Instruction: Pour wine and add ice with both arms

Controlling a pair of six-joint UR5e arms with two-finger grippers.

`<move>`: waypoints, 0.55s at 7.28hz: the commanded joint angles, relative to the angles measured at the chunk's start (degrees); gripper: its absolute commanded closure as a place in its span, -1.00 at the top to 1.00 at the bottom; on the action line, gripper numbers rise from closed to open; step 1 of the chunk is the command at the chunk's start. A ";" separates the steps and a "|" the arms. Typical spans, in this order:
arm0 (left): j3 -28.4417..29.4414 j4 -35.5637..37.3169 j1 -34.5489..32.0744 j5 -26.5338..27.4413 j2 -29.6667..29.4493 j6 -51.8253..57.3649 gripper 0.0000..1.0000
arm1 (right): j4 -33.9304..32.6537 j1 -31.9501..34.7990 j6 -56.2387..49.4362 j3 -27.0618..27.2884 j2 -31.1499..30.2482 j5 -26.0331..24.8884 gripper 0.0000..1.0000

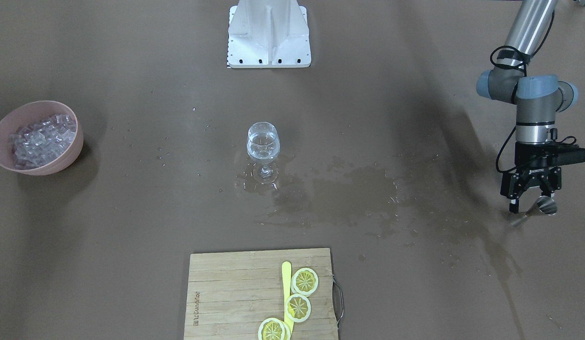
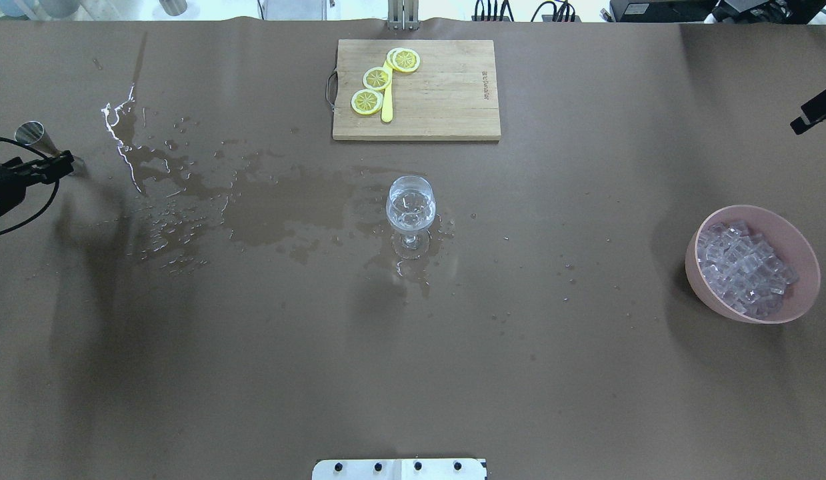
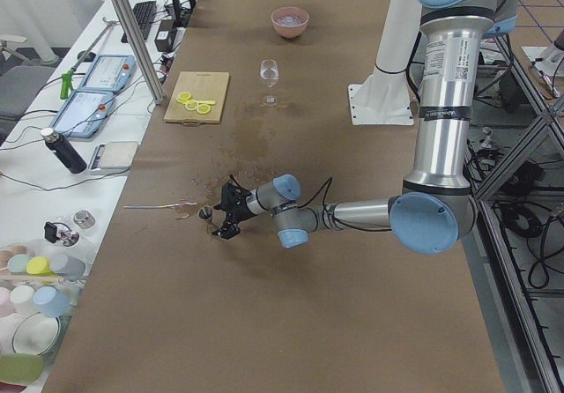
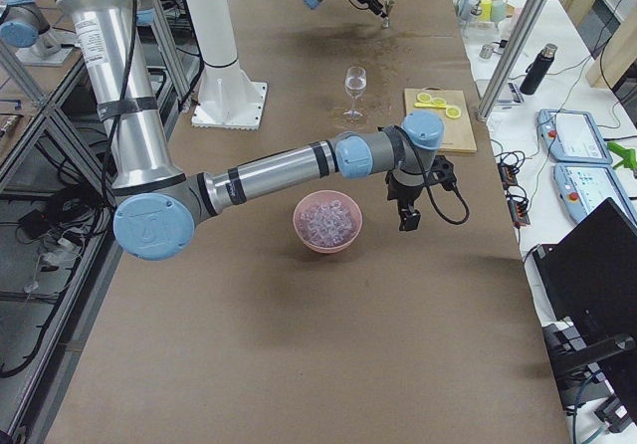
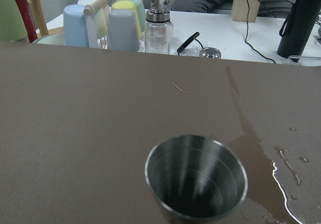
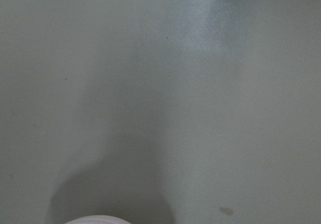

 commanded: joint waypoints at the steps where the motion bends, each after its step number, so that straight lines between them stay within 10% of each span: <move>1: -4.79 -0.01 -6.90 -13.88 4.20 0.16 0.98 | -0.09 0.00 0.06 0.29 -0.12 0.06 1.00; 4: -6.31 2.34 -22.45 -42.00 6.50 8.26 0.98 | 0.00 0.00 0.06 0.29 -0.04 0.06 1.00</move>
